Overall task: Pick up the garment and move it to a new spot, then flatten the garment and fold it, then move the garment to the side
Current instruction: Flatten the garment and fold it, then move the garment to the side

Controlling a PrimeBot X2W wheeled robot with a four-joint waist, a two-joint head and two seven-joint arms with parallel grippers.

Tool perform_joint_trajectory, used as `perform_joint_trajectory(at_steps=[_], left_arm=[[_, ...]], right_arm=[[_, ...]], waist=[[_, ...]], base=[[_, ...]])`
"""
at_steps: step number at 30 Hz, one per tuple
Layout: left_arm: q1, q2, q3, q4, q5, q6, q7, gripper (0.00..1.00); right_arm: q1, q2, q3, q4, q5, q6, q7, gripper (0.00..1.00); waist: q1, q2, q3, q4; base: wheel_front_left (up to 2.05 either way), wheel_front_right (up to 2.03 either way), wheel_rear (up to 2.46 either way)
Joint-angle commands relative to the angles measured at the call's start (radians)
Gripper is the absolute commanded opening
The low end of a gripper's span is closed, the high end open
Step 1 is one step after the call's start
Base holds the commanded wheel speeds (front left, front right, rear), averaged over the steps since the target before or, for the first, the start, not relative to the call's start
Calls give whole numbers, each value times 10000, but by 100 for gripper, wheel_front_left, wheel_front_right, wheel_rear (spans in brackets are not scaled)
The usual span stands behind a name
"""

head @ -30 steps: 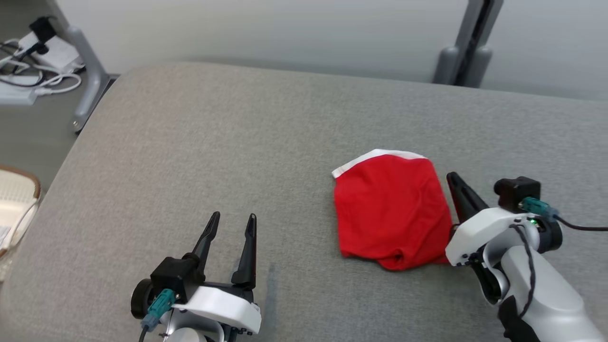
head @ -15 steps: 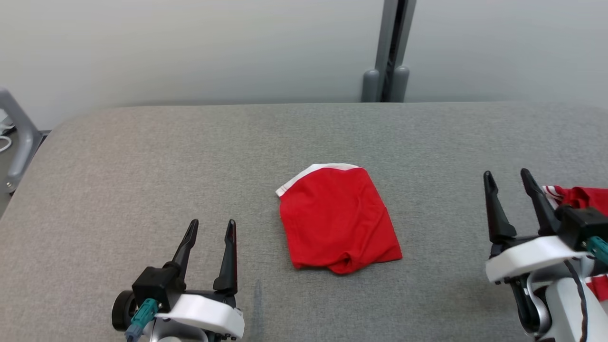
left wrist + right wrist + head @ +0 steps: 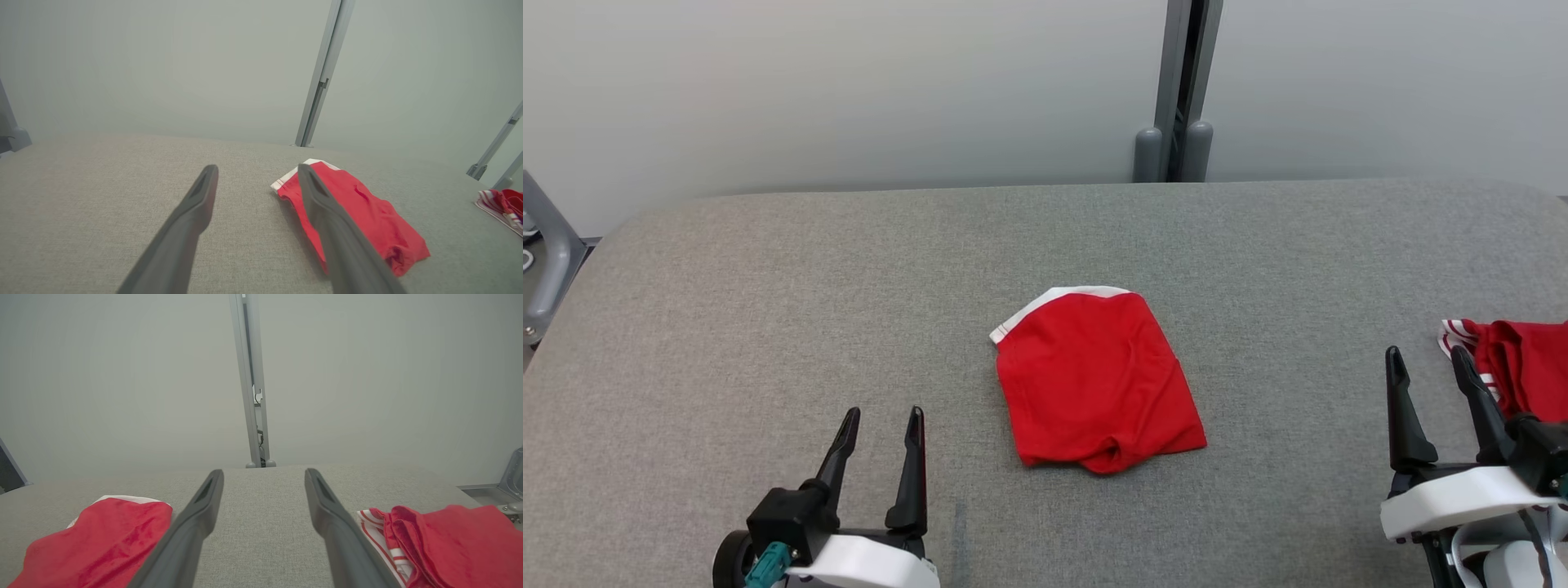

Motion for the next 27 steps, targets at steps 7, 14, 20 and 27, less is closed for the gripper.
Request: perform_joint_trajectory(at_steps=[7, 14, 20, 27], left_arm=[[36, 43, -38, -39, 54, -39, -39, 100], [76, 41, -89, -54, 72, -7, -39, 100], [102, 41, -173, -46, 43, -17, -39, 100], [113, 41, -216, 0, 30, -33, -39, 100]], right_arm=[[108, -2, -38, 27, 40, 0, -46, 100], [40, -53, 8, 121, 42, 0, -46, 100], [49, -97, 44, 200, -19, 0, -46, 100], [53, -103, -17, 332, -68, 0, -46, 100]], waist=[[0, -1, -6, 106], [0, -1, -32, 206], [0, -1, -47, 258], [0, -1, -37, 301]], base=[[0, 0, 0], [0, 0, 0], [0, 0, 0], [0, 0, 0]])
